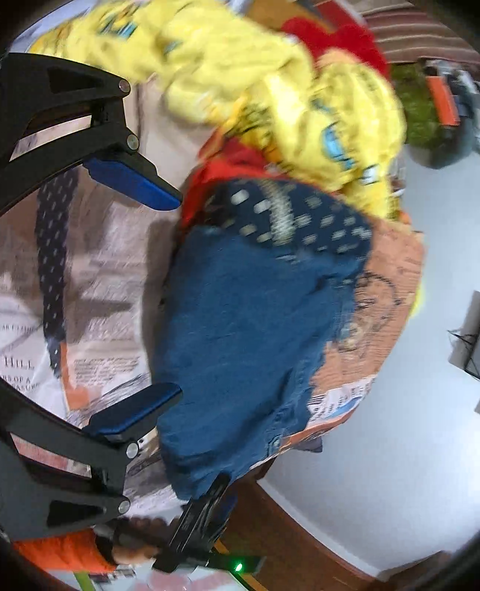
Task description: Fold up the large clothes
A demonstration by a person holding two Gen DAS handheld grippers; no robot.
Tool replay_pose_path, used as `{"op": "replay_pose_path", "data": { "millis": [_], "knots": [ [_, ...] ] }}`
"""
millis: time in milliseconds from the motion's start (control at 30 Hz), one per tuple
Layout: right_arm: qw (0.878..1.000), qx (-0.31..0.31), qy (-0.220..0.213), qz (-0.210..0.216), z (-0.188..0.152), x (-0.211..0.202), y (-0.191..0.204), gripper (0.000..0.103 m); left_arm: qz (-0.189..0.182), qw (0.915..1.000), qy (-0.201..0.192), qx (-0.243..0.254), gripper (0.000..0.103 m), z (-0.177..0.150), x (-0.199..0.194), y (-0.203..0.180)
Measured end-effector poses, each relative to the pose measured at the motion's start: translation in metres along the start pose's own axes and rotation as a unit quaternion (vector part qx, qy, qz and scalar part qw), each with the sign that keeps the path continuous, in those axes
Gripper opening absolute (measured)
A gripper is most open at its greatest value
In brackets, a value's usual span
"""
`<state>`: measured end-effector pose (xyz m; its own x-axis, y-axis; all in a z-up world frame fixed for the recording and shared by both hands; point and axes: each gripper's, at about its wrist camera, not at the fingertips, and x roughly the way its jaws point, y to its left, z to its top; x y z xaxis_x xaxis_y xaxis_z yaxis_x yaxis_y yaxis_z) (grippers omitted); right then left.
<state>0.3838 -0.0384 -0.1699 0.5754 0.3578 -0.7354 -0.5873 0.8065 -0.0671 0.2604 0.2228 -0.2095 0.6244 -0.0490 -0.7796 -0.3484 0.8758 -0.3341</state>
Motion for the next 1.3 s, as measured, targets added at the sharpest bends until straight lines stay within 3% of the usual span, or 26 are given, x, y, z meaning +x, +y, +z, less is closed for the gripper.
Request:
{"op": "replay_pose_path", "data": {
  "millis": [200, 300, 400, 533, 667, 767, 867, 933, 1000, 1167, 1300],
  "knots": [
    [0.998, -0.015, 0.039, -0.056, 0.001, 0.046, -0.006, 0.085, -0.035, 0.9987, 0.003, -0.036, 0.093, -0.003, 0.027, 0.004],
    [0.995, -0.003, 0.058, -0.075, -0.008, 0.061, -0.03, 0.087, -0.018, 0.9973, -0.008, -0.071, 0.084, 0.003, 0.037, 0.015],
    [0.996, 0.052, 0.05, -0.047, -0.017, 0.054, -0.058, 0.091, -0.054, 0.9906, -0.003, -0.125, 0.075, 0.006, 0.049, 0.028],
    [0.994, 0.085, 0.048, -0.052, -0.027, 0.043, -0.08, 0.091, -0.085, 0.9827, -0.004, -0.164, 0.05, 0.002, 0.055, 0.03],
    [0.995, 0.068, 0.047, -0.062, -0.033, 0.034, -0.076, 0.091, -0.055, 0.987, -0.026, -0.149, 0.041, 0.002, 0.043, 0.014],
    [0.995, 0.042, 0.047, -0.08, -0.034, 0.029, -0.066, 0.093, -0.016, 0.9919, -0.06, -0.111, 0.035, 0.007, 0.029, -0.008],
    [0.995, 0.034, 0.048, -0.079, -0.035, 0.027, -0.065, 0.093, 0.005, 0.9934, -0.089, -0.072, 0.034, 0.014, 0.02, -0.03],
    [0.995, 0.032, 0.049, -0.077, -0.037, 0.027, -0.066, 0.093, -0.001, 0.9927, -0.103, -0.063, 0.035, 0.02, 0.017, -0.036],
    [0.995, 0.032, 0.048, -0.076, -0.038, 0.028, -0.065, 0.093, -0.015, 0.9915, -0.105, -0.075, 0.035, 0.026, 0.02, -0.032],
    [0.995, 0.034, 0.048, -0.074, -0.038, 0.028, -0.065, 0.093, -0.064, 0.9851, -0.077, -0.139, 0.051, 0.037, 0.047, -0.003],
    [0.996, 0.035, 0.047, -0.074, -0.039, 0.028, -0.065, 0.093, -0.069, 0.9808, -0.055, -0.173, 0.052, 0.043, 0.069, 0.012]
  ]
}}
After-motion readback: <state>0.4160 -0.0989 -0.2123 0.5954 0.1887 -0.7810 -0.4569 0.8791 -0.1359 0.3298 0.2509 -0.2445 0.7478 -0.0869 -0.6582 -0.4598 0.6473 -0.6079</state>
